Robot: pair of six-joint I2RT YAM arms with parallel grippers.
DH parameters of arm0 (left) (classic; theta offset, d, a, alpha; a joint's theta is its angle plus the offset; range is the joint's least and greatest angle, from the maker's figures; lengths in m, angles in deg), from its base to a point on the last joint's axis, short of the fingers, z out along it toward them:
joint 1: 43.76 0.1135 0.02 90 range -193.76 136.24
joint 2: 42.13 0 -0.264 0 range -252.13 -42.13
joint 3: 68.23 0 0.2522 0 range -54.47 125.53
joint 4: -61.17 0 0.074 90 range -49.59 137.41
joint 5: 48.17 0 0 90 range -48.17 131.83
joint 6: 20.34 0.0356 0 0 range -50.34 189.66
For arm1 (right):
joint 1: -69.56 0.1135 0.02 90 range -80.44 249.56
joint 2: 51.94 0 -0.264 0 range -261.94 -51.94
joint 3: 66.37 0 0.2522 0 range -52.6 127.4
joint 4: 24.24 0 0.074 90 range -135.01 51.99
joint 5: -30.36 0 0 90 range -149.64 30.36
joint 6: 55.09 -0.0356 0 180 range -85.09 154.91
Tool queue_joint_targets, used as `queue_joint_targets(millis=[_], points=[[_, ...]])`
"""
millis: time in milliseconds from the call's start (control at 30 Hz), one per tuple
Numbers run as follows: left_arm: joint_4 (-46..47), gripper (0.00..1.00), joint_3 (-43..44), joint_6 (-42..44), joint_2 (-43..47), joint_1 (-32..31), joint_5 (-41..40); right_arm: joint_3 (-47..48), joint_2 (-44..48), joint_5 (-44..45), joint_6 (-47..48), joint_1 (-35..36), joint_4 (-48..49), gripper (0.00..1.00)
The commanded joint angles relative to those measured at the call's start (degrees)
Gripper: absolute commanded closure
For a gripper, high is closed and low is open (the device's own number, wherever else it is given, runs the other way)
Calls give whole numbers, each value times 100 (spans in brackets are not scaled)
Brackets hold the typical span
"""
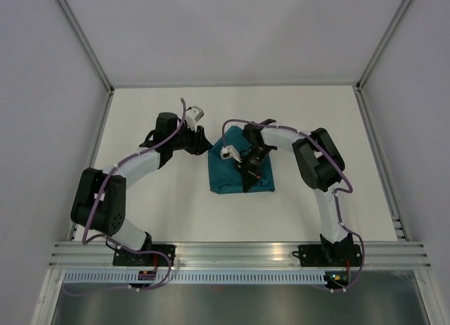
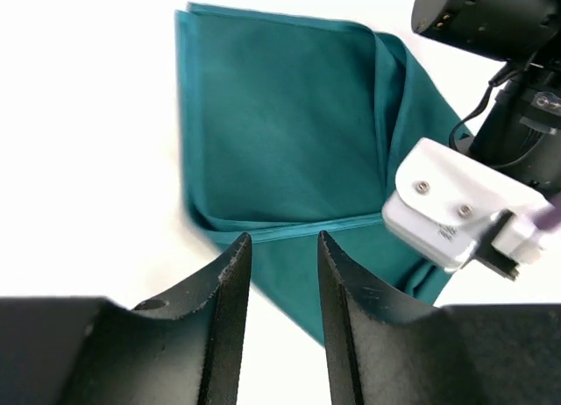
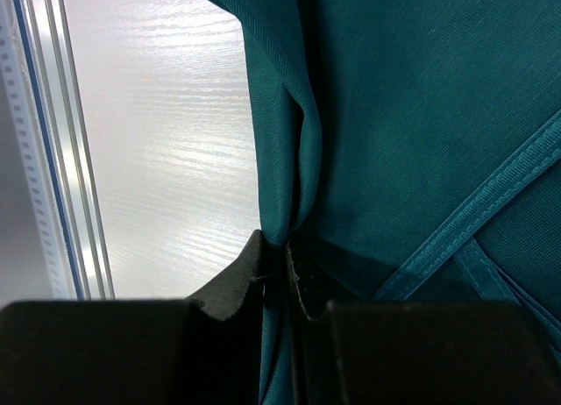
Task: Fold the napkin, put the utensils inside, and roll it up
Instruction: Roll the napkin at the center of the board.
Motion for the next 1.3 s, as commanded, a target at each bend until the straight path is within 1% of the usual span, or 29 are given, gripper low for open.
queue_joint_targets(millis=[0, 33, 133, 167, 200, 300, 367, 433, 467, 567, 667, 767, 800, 833, 867, 967, 1167, 1267], points=[[550, 58, -256, 443, 565, 12, -599, 157, -420, 157, 263, -8, -17, 89], [620, 57, -318, 566, 671, -6, -669, 183, -456, 166, 254, -26, -35, 89], [770, 51, -573, 1094, 1031, -155, -889, 350, -631, 148, 236, -52, -192, 89], [779, 50, -626, 1365, 1102, -216, -942, 394, -667, 148, 227, -61, -219, 89], [788, 48, -704, 1489, 1224, -356, -1134, 455, -702, 140, 210, -61, -237, 89], [762, 45, -810, 2069, 1392, -681, -1372, 596, -904, 139, 210, -96, -369, 89], [744, 44, -863, 2463, 1445, -831, -1417, 667, -974, 113, 219, -114, -492, 89], [692, 42, -925, 2711, 1515, -1095, -1530, 746, -1053, 87, 201, -140, -553, 89], [657, 42, -1003, 2982, 1533, -1305, -1575, 781, -1071, 78, 184, -149, -554, 89], [586, 41, -1188, 3431, 1568, -1613, -1680, 842, -1124, 60, 140, -167, -571, 89], [525, 40, -1407, 3800, 1586, -2140, -1724, 886, -1168, 52, 87, -184, -571, 89], [551, 40, -1566, 3986, 1560, -2405, -1698, 922, -1203, 43, 34, -193, -571, 89], [568, 39, -1680, 4039, 1542, -2597, -1715, 939, -1203, 51, 25, -193, -571, 89], [681, 39, -1750, 4074, 1533, -2721, -1768, 948, -1212, 52, 17, -202, -571, 89], [752, 39, -1882, 4170, 1481, -2983, -1916, 939, -1212, 52, -10, -202, -563, 89], [1165, 39, -2084, 4259, 1340, -3388, -2145, 939, -1221, 52, -36, -202, -536, 89], [1867, 36, -2085, 4242, 690, -3644, -2347, 913, -1212, 60, -36, -211, -519, 90], [2000, 35, -1919, 4181, 347, -3671, -2436, 913, -1203, 60, -19, -211, -536, 90]])
